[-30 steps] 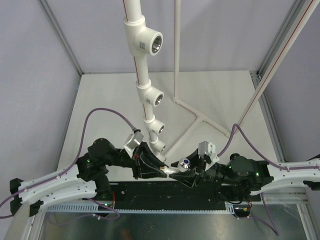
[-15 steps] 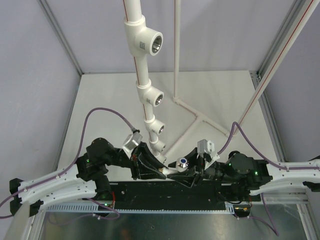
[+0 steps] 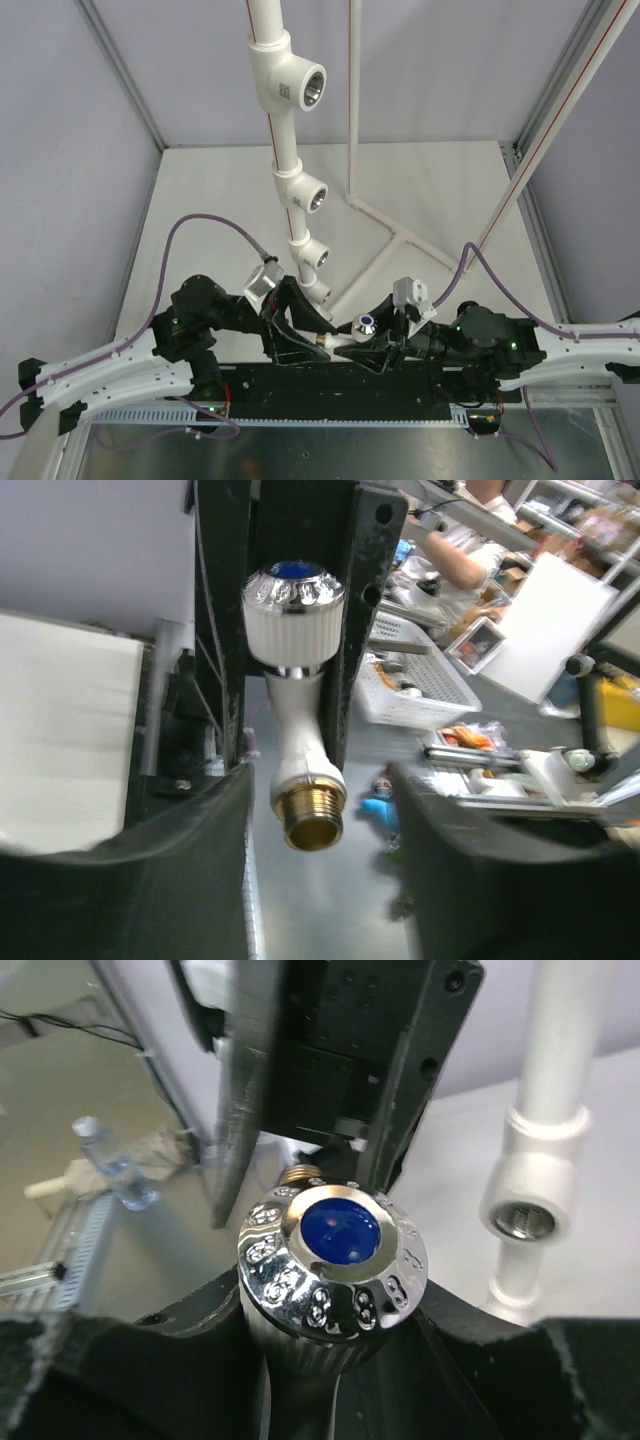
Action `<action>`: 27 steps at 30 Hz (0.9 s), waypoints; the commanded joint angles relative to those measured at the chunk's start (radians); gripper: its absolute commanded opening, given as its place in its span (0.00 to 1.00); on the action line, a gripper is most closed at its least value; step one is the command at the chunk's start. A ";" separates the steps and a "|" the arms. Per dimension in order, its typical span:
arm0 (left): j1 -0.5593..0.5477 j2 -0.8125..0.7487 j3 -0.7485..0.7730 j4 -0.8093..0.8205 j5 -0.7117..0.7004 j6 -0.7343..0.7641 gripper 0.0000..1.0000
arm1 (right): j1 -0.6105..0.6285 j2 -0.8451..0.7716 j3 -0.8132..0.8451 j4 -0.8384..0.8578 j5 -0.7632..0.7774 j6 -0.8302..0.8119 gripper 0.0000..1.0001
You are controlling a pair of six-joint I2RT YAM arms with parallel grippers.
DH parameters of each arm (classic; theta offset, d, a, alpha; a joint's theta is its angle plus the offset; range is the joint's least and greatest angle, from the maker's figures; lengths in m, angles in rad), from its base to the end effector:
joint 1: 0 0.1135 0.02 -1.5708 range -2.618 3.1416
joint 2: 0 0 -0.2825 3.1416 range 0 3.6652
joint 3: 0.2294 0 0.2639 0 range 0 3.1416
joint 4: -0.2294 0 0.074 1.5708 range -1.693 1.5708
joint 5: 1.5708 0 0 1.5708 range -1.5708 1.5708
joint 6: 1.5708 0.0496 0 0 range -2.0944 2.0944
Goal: Install the water faucets
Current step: Adjust the water faucet.
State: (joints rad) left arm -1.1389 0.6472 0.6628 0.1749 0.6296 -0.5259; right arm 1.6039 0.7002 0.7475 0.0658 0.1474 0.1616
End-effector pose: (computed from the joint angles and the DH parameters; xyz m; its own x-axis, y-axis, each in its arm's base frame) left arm 0.0416 -0.1600 0.3694 -0.4214 -0.0550 -0.9052 0.8840 -0.2478 -0.3965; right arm 0.0013 0.1802 0.3815 -0.1635 0.1295 -0.9780 -0.9799 0.0935 0.1762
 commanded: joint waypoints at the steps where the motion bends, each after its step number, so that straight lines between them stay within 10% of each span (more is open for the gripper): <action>1: 0.055 -0.056 -0.041 0.019 -0.132 -0.016 0.82 | 0.020 -0.043 0.020 -0.151 0.078 -0.019 0.00; 4: 0.094 -0.172 -0.083 -0.079 -0.202 -0.009 0.97 | 0.021 -0.130 0.016 -0.241 0.140 -0.040 0.00; 14: 0.140 -0.365 -0.091 -0.332 -0.444 0.008 1.00 | 0.026 -0.239 -0.003 -0.387 0.269 -0.196 0.00; 27: 0.254 -0.213 0.065 -0.338 -0.513 0.110 1.00 | 0.122 -0.245 -0.115 -0.034 0.424 -0.787 0.00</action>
State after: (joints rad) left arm -0.9344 0.4210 0.6601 -0.1764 0.1482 -0.4763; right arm 1.6890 0.4839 0.6418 -0.1967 0.5381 -0.3840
